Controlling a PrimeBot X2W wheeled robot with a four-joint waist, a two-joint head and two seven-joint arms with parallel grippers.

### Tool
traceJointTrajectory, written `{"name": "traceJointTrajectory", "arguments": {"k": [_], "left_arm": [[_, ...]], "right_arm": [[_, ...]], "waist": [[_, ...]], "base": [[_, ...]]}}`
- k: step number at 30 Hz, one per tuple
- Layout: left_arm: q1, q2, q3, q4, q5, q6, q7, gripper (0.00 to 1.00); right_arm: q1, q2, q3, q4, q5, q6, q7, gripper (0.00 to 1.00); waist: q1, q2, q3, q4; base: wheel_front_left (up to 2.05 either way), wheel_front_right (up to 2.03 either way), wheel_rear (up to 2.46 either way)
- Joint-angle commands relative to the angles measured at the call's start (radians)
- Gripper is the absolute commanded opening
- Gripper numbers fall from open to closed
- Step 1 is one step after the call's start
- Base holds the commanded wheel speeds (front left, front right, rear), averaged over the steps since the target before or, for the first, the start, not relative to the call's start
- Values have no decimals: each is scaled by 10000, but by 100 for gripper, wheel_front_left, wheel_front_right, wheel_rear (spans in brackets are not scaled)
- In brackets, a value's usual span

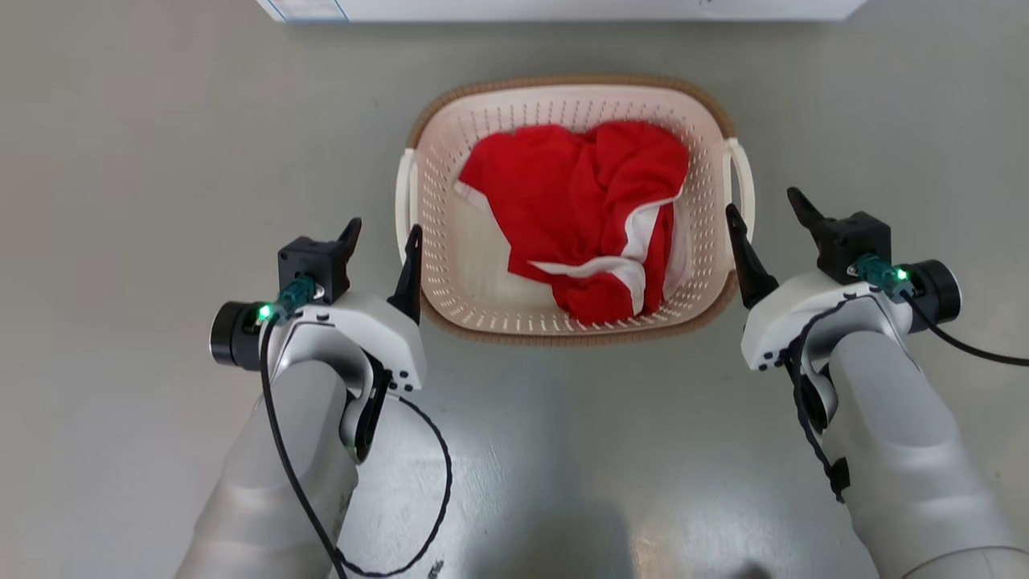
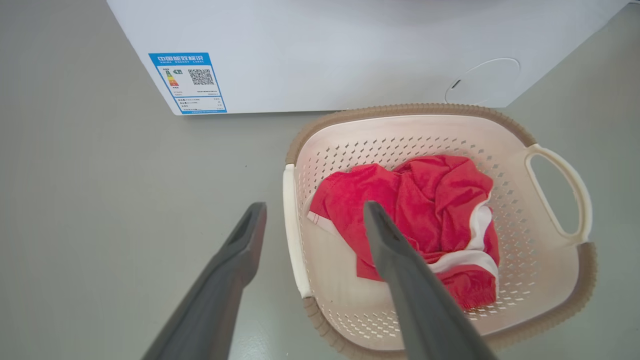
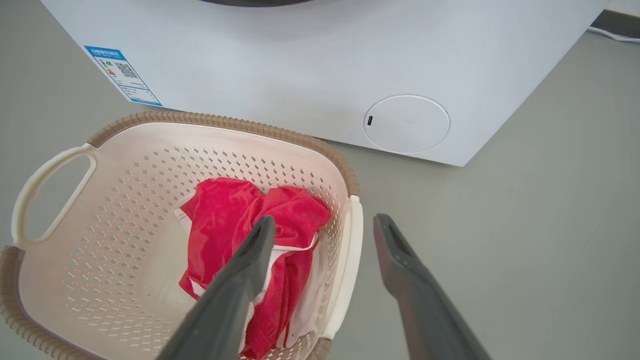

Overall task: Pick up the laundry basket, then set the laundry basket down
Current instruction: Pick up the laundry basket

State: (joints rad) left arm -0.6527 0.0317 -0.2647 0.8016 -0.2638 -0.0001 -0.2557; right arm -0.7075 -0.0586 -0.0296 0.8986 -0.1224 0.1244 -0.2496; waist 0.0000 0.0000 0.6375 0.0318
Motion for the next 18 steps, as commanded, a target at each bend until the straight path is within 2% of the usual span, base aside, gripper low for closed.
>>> {"name": "traceJointTrajectory", "arguments": {"k": [1,9,14,18], "left_arm": [[-345,185,103,67,-186,156,-61,100],[-1033,185,-67,488,-300,396,-61,100],[-1375,185,107,830,-186,651,-61,100],[-1588,185,223,902,-132,681,-61,100]], "right_arm": [[-115,83,196,-32,-60,63,-122,100],[-401,83,209,-47,-76,63,-122,100],[-579,83,286,-160,31,63,-122,100],[-688,83,278,-229,22,63,-122,100]], "waist": [[0,0,541,-133],[0,0,1172,-287],[0,0,1537,-352],[0,0,1769,-351]], "base": [[0,0,0],[0,0,0],[0,0,0],[0,0,0]]}}
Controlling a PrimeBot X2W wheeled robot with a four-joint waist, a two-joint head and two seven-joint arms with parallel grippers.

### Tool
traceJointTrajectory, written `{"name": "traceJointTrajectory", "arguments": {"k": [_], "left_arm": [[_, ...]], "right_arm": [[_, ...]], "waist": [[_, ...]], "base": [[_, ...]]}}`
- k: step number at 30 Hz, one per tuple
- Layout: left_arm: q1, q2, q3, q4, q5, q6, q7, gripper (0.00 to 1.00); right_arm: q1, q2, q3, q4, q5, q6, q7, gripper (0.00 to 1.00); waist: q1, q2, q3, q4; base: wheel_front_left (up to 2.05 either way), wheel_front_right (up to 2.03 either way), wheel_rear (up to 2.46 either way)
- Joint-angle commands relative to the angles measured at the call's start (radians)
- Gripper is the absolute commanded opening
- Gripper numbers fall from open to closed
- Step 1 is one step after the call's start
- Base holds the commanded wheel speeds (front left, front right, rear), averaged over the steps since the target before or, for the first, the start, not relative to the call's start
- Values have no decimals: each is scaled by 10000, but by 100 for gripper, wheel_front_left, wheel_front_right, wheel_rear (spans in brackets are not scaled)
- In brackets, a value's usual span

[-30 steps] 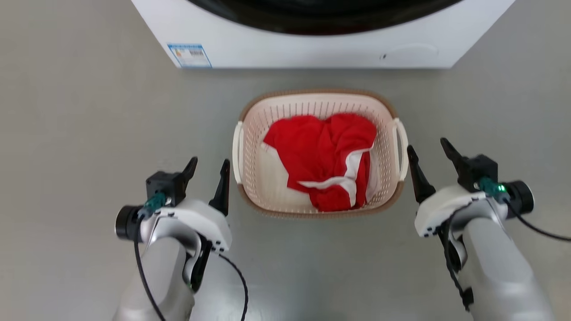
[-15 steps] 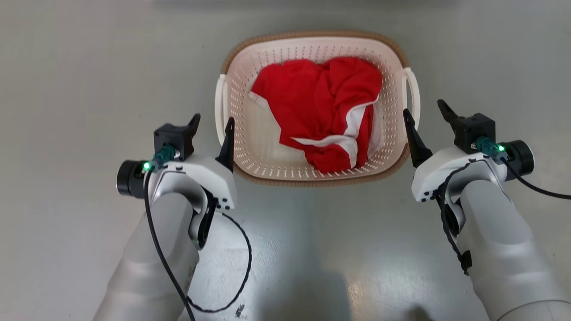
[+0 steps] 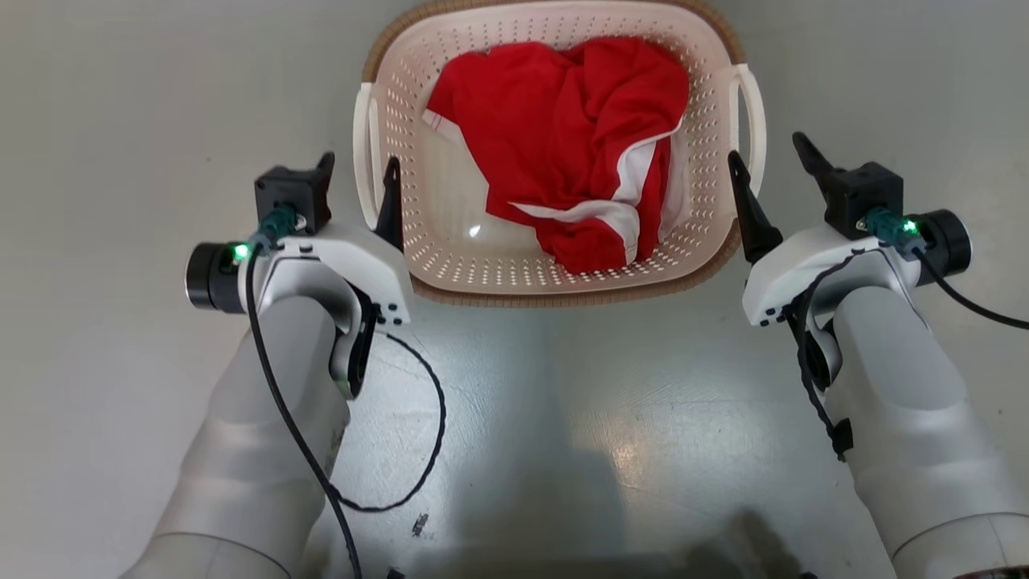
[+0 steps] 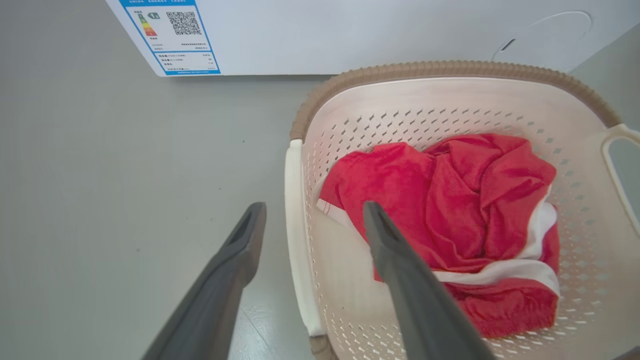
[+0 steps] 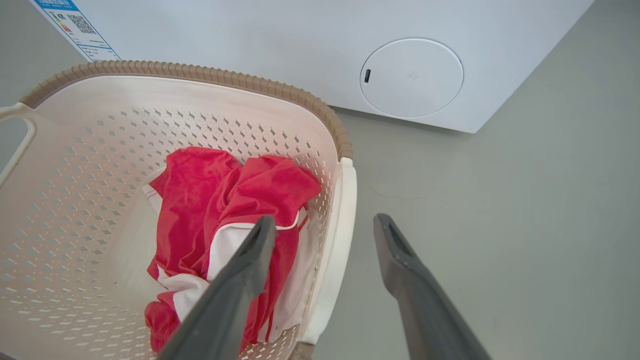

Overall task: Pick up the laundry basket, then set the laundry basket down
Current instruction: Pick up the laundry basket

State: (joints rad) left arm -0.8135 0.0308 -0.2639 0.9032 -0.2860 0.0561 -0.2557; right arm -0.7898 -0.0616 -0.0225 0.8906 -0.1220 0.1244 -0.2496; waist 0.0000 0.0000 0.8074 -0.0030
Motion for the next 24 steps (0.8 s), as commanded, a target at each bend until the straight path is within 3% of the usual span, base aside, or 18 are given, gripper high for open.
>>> {"name": "traceJointTrajectory", "arguments": {"k": [1,24], "left_arm": [[-42,194,236,-88,97,112,-61,100],[-1436,194,-120,378,240,102,-61,100]], "right_arm": [[101,114,194,-165,1,63,-122,100],[-1078,114,-156,72,-162,63,-122,100]], "waist": [[0,0,139,3],[0,0,1734,259]], "base": [[0,0,0],[0,0,0]]}}
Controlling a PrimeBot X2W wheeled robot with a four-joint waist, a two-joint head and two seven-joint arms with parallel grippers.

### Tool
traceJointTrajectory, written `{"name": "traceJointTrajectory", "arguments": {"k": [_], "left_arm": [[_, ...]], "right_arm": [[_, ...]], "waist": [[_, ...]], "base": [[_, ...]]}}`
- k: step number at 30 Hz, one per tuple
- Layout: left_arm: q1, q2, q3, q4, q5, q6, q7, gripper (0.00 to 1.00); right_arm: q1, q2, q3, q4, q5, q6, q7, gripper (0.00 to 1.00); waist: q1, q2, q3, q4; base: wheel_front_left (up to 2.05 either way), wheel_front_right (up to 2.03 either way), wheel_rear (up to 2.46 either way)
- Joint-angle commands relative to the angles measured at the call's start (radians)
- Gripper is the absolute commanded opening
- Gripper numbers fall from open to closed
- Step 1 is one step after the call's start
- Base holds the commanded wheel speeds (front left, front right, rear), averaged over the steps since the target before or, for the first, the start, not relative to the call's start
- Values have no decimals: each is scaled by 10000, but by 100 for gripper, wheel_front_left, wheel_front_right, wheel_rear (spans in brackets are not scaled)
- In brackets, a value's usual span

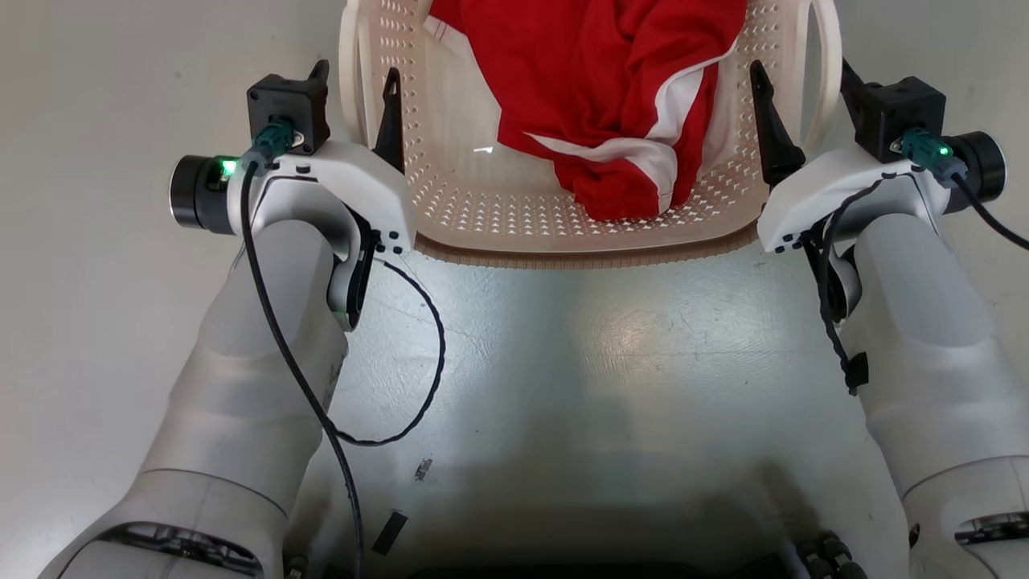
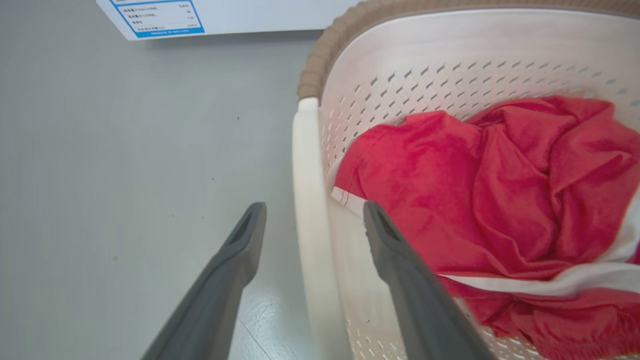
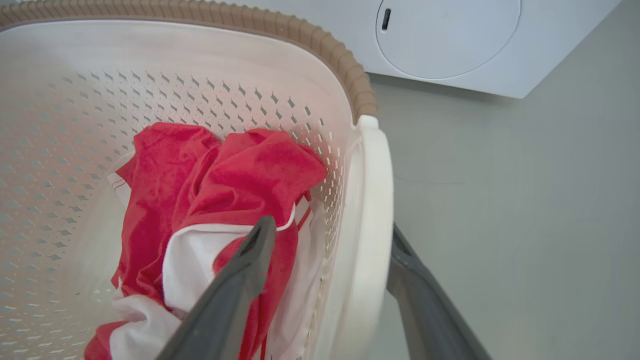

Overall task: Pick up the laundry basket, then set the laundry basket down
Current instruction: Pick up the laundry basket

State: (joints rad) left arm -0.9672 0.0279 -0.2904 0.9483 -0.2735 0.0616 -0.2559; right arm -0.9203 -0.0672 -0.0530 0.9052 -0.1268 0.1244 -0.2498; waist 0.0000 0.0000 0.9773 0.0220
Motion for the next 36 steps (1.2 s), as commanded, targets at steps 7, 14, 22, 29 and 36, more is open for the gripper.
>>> {"name": "traceJointTrajectory", "arguments": {"k": [7,14,22,29,36], "left_arm": [[-201,223,-9,314,101,56,-59,100],[-545,223,-175,1044,14,12,-59,100],[-798,223,-327,1586,-61,-8,-59,100],[-948,223,-516,1806,-184,-85,-59,100],[-1031,223,-731,1928,-316,-59,-59,100]], "right_arm": [[-109,170,51,481,-104,63,-120,100],[-364,170,141,991,161,63,-120,100],[-564,170,209,1401,214,63,-120,100],[-646,170,503,1510,472,63,-120,100],[-533,170,737,1537,726,63,-120,100]], "waist": [[0,0,170,9],[0,0,149,-15],[0,0,82,-51],[0,0,73,-121],[0,0,46,-206]], "base": [[0,0,0],[0,0,0],[0,0,0],[0,0,0],[0,0,0]]}}
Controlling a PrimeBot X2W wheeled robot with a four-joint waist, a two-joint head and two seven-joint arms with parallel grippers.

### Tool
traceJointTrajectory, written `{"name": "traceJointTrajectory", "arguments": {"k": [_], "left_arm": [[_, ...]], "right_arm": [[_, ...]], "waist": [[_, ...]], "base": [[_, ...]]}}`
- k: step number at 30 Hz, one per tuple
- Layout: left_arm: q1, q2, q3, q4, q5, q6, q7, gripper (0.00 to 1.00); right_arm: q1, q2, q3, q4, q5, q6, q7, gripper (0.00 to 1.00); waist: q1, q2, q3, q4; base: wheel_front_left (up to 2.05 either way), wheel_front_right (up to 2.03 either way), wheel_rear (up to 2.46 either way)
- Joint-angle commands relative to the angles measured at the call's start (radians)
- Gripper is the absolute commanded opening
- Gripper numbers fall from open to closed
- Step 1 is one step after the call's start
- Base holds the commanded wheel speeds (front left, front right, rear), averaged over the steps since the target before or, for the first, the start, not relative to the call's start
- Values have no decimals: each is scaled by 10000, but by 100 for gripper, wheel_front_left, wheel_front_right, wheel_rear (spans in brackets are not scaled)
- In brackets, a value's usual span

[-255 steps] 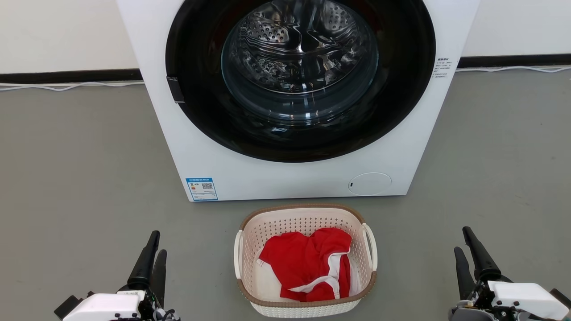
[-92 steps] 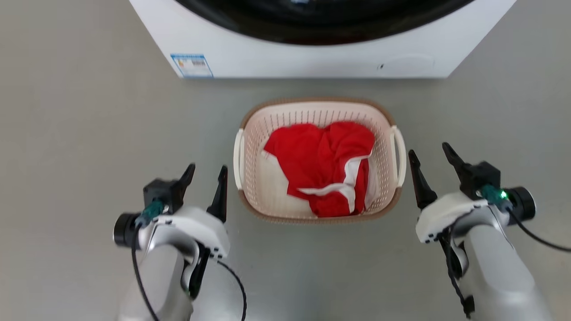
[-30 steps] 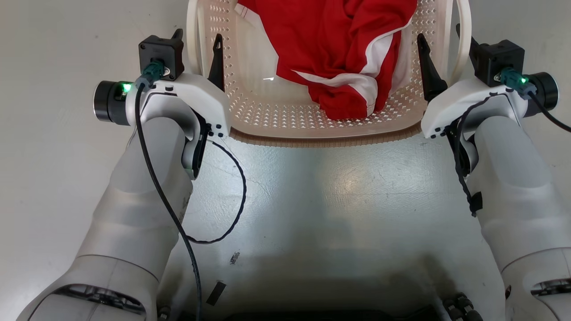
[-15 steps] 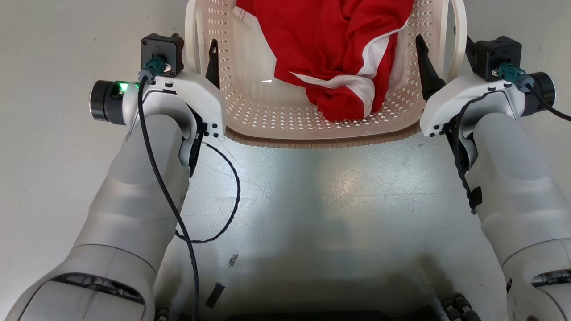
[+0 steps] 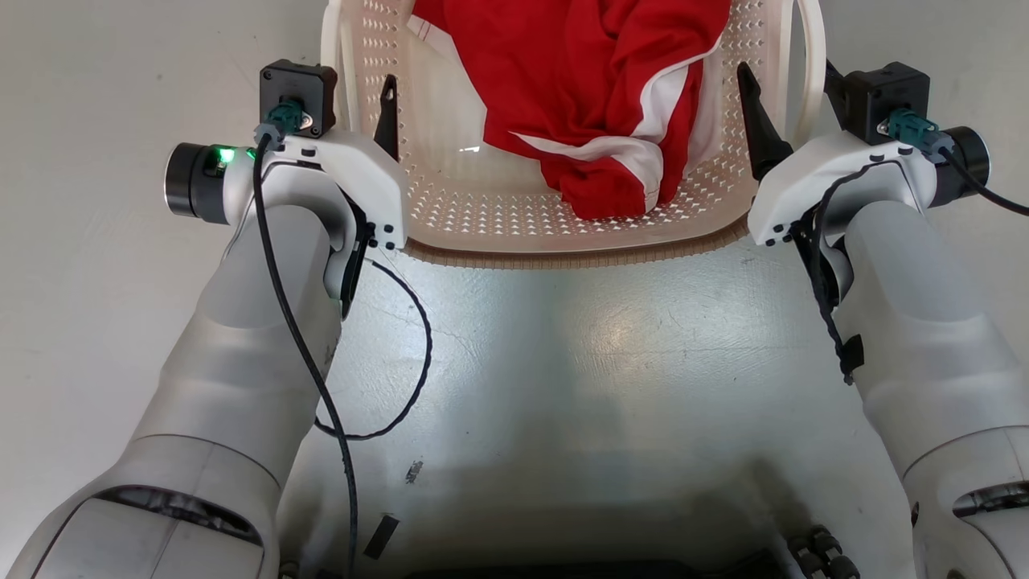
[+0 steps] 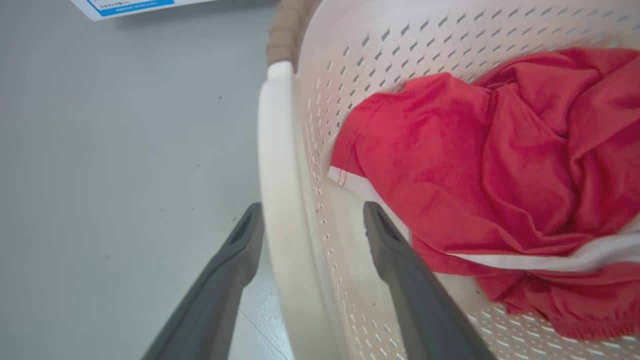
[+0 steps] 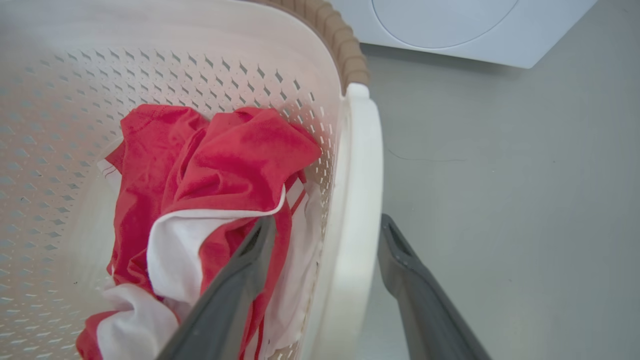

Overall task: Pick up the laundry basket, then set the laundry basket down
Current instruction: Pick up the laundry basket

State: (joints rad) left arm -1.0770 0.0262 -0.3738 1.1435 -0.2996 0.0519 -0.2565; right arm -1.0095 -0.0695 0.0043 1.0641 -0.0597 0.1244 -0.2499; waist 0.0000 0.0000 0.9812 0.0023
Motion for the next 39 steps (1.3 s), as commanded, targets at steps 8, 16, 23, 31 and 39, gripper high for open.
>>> {"name": "traceJointTrajectory", "arguments": {"k": [8,16,23,31,39], "left_arm": [[-27,240,26,185,-129,77,-53,100],[-69,240,-84,221,-180,98,-53,100],[-21,240,-252,341,-203,32,-53,0],[444,240,-475,305,-440,130,-53,0],[1287,240,-939,514,-1083,244,-53,0]], "right_arm": [[409,193,258,-55,216,63,-118,100],[428,193,208,-67,211,63,-118,100],[497,193,449,147,600,63,-118,0],[782,193,773,766,723,63,-118,0],[1433,193,1715,1082,1623,63,-118,0]], "waist": [[0,0,61,-67],[0,0,49,-96],[0,0,-19,-119],[0,0,-495,-85],[0,0,-1747,-98]], "base": [[0,0,0],[0,0,0],[0,0,0],[0,0,0],[0,0,0]]}}
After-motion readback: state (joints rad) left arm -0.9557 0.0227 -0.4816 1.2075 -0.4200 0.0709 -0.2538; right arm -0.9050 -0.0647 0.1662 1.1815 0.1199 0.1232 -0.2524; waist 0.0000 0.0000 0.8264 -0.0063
